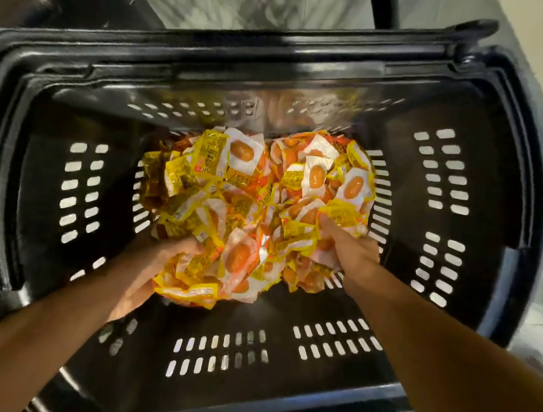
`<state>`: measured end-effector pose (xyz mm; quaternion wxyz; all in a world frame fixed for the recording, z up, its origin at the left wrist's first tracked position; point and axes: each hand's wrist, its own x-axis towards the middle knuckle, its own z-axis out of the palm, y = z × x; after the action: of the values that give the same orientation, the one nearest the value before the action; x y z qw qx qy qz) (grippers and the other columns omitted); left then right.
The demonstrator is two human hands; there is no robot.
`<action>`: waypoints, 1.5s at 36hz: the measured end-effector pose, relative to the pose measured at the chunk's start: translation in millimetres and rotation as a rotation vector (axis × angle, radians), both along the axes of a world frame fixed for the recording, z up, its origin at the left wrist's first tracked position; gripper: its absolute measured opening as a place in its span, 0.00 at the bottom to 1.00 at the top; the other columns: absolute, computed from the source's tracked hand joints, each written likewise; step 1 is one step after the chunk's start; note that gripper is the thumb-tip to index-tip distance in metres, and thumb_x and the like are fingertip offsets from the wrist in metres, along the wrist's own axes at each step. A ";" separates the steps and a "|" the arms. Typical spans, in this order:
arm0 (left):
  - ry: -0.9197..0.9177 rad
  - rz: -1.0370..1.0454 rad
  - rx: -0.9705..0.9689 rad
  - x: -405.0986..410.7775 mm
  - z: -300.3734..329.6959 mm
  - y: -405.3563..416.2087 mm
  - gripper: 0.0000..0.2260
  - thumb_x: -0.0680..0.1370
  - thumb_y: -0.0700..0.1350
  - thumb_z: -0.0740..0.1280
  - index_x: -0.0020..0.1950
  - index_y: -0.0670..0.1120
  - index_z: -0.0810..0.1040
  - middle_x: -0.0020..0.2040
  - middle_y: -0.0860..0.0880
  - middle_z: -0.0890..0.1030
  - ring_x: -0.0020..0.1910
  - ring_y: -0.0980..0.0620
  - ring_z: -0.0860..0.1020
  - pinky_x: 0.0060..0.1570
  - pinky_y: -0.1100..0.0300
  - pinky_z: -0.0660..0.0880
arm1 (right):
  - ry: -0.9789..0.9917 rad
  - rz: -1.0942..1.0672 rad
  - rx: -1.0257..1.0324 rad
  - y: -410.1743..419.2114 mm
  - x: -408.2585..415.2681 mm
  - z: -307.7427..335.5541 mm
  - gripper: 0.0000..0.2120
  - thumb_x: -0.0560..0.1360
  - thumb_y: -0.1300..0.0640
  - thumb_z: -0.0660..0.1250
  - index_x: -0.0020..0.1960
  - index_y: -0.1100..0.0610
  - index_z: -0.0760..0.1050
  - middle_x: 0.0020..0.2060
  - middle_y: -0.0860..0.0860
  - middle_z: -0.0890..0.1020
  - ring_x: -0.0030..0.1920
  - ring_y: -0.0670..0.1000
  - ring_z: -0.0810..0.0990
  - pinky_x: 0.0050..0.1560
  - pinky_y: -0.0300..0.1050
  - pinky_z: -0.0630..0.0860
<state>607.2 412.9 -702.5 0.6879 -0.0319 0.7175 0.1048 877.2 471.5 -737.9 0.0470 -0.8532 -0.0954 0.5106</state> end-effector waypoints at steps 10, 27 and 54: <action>-0.044 -0.085 0.005 -0.9 10.4 6.8 0.27 0.76 0.37 0.72 0.74 0.43 0.68 0.68 0.37 0.76 0.67 0.38 0.76 0.68 0.40 0.71 | 0.250 0.073 -0.038 -5.4 21.1 19.4 0.34 0.67 0.54 0.82 0.70 0.55 0.74 0.63 0.53 0.82 0.64 0.56 0.80 0.67 0.61 0.75; -0.052 0.061 0.036 -7.3 154.4 21.0 0.39 0.58 0.41 0.80 0.69 0.47 0.75 0.57 0.43 0.85 0.56 0.42 0.83 0.62 0.44 0.77 | 0.172 0.088 0.104 -16.7 9.1 157.0 0.19 0.73 0.69 0.73 0.61 0.55 0.77 0.51 0.56 0.85 0.49 0.56 0.86 0.47 0.57 0.84; -0.031 0.596 0.532 -13.5 640.5 -64.9 0.20 0.78 0.36 0.65 0.71 0.41 0.73 0.65 0.37 0.80 0.62 0.35 0.79 0.61 0.37 0.76 | 0.734 -0.004 0.472 -39.6 0.4 646.3 0.28 0.67 0.56 0.75 0.67 0.56 0.77 0.59 0.55 0.85 0.58 0.59 0.85 0.48 0.53 0.85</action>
<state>593.7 348.0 -62.0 0.6226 -0.0610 0.6141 0.4812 877.5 431.9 -91.5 0.2727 -0.5810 -0.1846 0.7443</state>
